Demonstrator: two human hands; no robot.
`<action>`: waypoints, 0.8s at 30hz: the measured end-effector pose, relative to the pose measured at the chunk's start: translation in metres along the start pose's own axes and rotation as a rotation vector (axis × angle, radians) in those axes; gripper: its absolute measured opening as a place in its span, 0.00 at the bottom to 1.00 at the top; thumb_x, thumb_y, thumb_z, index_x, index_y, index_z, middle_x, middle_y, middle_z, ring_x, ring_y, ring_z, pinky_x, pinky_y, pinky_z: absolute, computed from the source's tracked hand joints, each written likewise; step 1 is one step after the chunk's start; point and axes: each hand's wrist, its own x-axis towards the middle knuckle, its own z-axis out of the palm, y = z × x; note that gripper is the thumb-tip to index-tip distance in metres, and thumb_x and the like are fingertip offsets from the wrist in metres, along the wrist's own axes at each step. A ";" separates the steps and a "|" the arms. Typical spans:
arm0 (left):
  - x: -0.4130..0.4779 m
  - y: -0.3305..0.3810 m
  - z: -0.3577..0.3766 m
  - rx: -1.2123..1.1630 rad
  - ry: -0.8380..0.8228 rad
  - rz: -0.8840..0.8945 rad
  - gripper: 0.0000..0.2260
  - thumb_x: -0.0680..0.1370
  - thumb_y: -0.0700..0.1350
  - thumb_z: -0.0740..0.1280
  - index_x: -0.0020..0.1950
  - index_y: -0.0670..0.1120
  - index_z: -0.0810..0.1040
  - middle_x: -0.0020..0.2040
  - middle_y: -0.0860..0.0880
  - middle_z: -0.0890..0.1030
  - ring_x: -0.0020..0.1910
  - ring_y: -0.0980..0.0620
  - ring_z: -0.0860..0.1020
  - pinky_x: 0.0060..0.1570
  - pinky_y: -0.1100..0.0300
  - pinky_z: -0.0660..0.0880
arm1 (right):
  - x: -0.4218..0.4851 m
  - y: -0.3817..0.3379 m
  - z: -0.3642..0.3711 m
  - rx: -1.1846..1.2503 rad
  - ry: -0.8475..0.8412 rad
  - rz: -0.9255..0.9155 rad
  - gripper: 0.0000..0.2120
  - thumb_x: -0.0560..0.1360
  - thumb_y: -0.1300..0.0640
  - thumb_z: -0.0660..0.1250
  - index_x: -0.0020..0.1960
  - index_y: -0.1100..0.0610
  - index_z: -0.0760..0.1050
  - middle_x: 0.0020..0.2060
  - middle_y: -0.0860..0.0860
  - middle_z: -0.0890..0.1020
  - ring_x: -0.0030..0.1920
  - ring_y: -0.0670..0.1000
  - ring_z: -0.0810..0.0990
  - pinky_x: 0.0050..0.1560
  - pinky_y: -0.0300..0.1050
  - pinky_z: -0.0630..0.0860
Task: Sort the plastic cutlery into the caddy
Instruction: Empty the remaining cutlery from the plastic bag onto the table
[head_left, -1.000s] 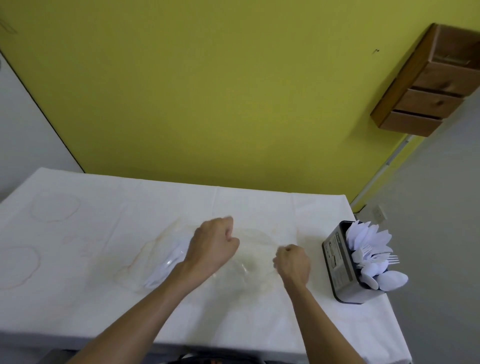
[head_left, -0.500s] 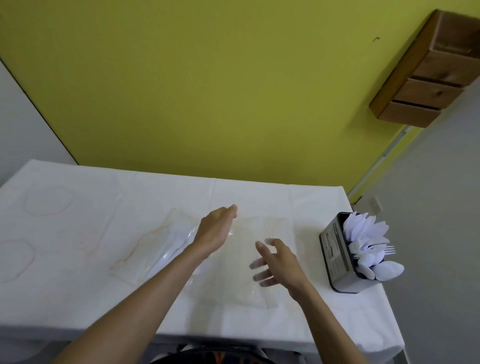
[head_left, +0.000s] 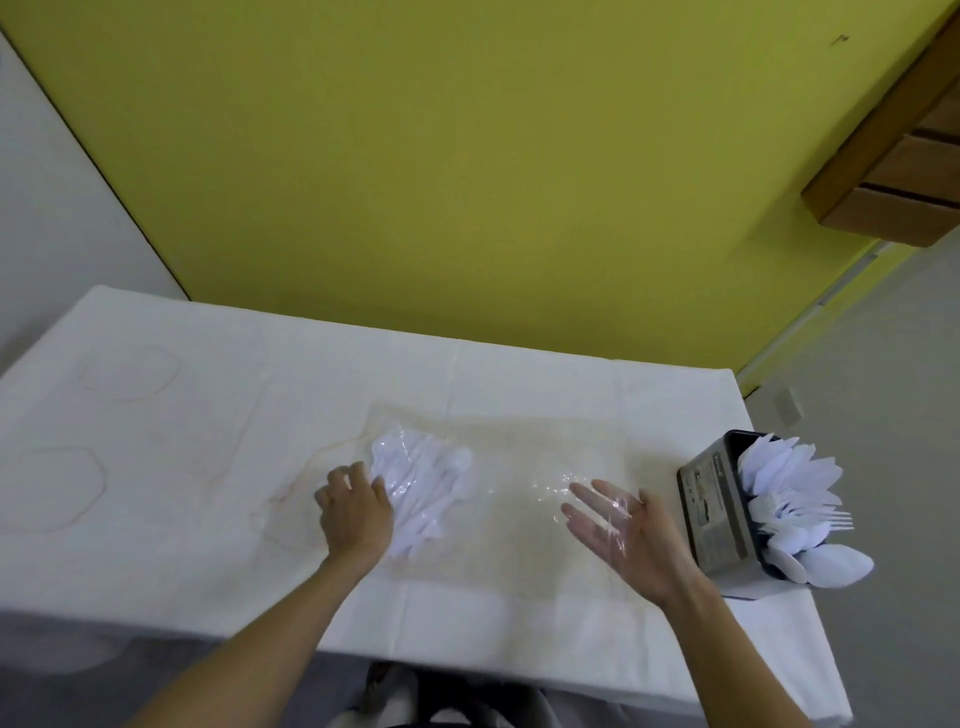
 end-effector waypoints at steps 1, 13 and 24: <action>0.012 -0.005 -0.002 0.015 -0.039 -0.082 0.18 0.81 0.48 0.58 0.66 0.38 0.69 0.66 0.37 0.70 0.63 0.35 0.67 0.59 0.46 0.69 | 0.005 -0.002 -0.006 0.016 0.002 0.060 0.17 0.82 0.58 0.53 0.64 0.65 0.72 0.59 0.63 0.81 0.52 0.64 0.84 0.38 0.51 0.84; -0.003 0.024 -0.038 -0.261 -0.033 0.123 0.07 0.80 0.48 0.56 0.43 0.47 0.65 0.38 0.46 0.79 0.39 0.43 0.76 0.39 0.49 0.72 | 0.046 0.035 -0.005 -0.411 -0.147 0.312 0.34 0.71 0.43 0.67 0.66 0.68 0.72 0.61 0.60 0.80 0.62 0.57 0.80 0.60 0.51 0.78; -0.057 0.101 -0.113 -0.388 0.180 0.547 0.07 0.76 0.50 0.58 0.39 0.50 0.65 0.39 0.58 0.84 0.35 0.54 0.82 0.35 0.52 0.76 | 0.055 0.042 -0.010 -0.273 -0.401 0.316 0.49 0.61 0.37 0.78 0.70 0.66 0.68 0.67 0.60 0.75 0.67 0.55 0.76 0.60 0.46 0.78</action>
